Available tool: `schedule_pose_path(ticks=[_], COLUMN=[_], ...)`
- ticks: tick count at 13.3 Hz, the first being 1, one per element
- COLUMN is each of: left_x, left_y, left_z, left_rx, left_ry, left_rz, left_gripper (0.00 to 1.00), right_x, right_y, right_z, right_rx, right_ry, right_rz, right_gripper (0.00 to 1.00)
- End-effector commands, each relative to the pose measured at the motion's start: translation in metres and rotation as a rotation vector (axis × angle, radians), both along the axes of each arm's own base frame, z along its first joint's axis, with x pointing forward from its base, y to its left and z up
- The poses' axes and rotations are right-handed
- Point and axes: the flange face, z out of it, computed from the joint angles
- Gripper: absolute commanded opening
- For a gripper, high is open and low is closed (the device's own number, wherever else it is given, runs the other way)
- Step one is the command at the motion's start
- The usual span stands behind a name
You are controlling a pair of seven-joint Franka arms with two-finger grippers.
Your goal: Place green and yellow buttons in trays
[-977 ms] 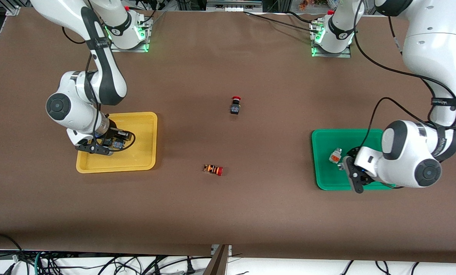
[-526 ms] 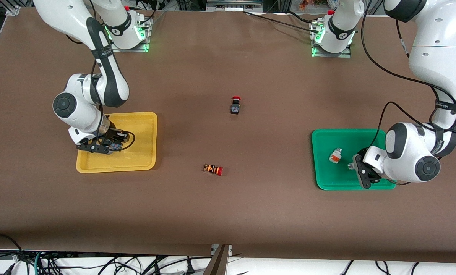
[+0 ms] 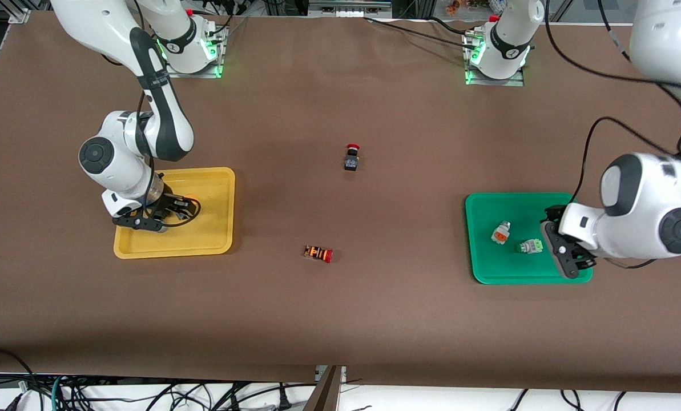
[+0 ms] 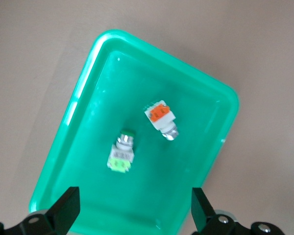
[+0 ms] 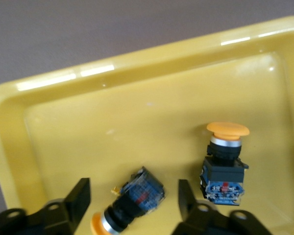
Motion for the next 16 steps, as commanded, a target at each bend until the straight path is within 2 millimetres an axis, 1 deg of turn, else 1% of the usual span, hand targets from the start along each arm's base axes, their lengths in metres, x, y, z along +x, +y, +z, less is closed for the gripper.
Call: schedule_pose_path(ticks=[1, 2, 3, 4, 5, 6, 7, 8, 9, 10, 11, 12, 13, 14, 16], left_x=[-0.005, -0.007, -0.012, -0.015, -0.019, -0.033, -0.050, -0.071, -0.083, -0.092, -0.104, -0.121, -0.138, -0.149, -0.150], left_y=[0.002, 0.007, 0.016, 0.018, 0.018, 0.003, -0.007, -0.029, -0.031, -0.023, -0.015, -0.012, -0.013, -0.015, -0.007], left_z=[0.064, 0.086, 0.107, 0.128, 0.156, 0.186, 0.197, 0.216, 0.220, 0.227, 0.230, 0.229, 0.227, 0.227, 0.221], left_rx=[0.060, 0.088, 0.116, 0.134, 0.153, 0.178, 0.216, 0.244, 0.238, 0.164, 0.096, 0.069, 0.072, 0.078, 0.108], left_ry=[0.011, 0.014, 0.026, 0.030, 0.001, -0.042, -0.059, -0.137, -0.179, -0.204, -0.198, -0.200, -0.199, -0.196, -0.157], left_rz=[0.184, 0.292, 0.401, 0.485, 0.572, 0.676, 0.819, 0.956, 1.057, 1.130, 1.166, 1.178, 1.178, 1.171, 1.175], left_gripper=[1.00, 1.00, 1.00, 1.00, 1.00, 1.00, 1.00, 1.00, 1.00, 1.00, 1.00, 1.00, 1.00, 1.00, 1.00], right_x=[0.006, 0.009, 0.015, 0.022, 0.031, 0.039, 0.048, 0.056, 0.063, 0.068, 0.071, 0.074, 0.077, 0.077, 0.075], right_y=[-0.001, -0.002, -0.001, -0.003, -0.007, -0.014, -0.022, -0.028, -0.031, -0.034, -0.036, -0.035, -0.031, -0.026, -0.018], right_z=[0.028, 0.034, 0.041, 0.053, 0.068, 0.086, 0.107, 0.133, 0.156, 0.177, 0.196, 0.212, 0.228, 0.244, 0.273], right_rx=[0.043, 0.047, 0.054, 0.060, 0.067, 0.074, 0.081, 0.089, 0.089, 0.090, 0.092, 0.094, 0.095, 0.098, 0.091], right_ry=[-0.046, -0.052, -0.055, -0.049, -0.027, -0.002, 0.022, 0.040, 0.045, 0.046, 0.055, 0.061, 0.062, 0.069, 0.088], right_rz=[-0.003, -0.006, -0.007, -0.009, -0.012, -0.014, -0.016, -0.016, -0.010, -0.007, -0.003, 0.004, 0.013, 0.023, 0.045], right_gripper=[0.93, 0.93, 0.93, 0.93, 0.93, 0.92, 0.92, 0.92, 0.92, 0.92, 0.93, 0.93, 0.93, 0.93, 0.93])
